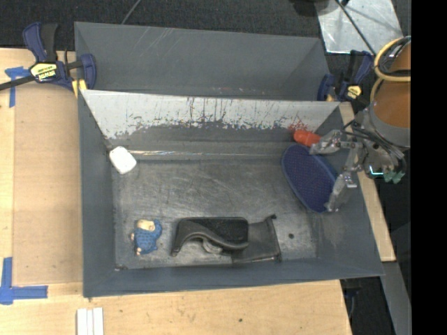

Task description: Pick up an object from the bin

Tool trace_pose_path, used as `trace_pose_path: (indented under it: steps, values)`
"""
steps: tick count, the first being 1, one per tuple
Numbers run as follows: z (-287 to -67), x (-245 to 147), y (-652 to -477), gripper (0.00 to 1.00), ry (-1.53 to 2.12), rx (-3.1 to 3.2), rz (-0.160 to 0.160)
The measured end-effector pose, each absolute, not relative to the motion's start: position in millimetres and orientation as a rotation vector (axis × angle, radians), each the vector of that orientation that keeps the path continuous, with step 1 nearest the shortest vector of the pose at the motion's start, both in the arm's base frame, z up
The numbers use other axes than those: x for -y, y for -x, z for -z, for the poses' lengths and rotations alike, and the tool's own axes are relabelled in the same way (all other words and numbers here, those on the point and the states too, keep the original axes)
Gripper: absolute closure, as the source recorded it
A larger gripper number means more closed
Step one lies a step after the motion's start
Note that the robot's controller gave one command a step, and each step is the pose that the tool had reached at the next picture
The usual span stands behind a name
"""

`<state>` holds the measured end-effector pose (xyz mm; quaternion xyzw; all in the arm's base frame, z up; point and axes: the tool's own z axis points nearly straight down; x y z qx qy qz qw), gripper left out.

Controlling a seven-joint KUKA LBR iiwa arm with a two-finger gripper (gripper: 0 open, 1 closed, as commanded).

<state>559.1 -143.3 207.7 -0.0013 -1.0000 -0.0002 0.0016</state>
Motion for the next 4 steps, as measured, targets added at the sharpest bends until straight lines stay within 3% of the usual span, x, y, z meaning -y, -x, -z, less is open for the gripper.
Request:
trace_pose_path:
  steps: [1,2,3,4]
  values:
    - [-80,147,-590.0,0.00,-0.124,3.149,0.003]
    - [-81,146,-589.6,1.00,-0.127,3.148,0.004]
    - [-210,157,-572.7,1.00,-0.169,3.149,-0.007]
    - [-204,156,-571.6,0.00,-0.172,3.141,-0.002]
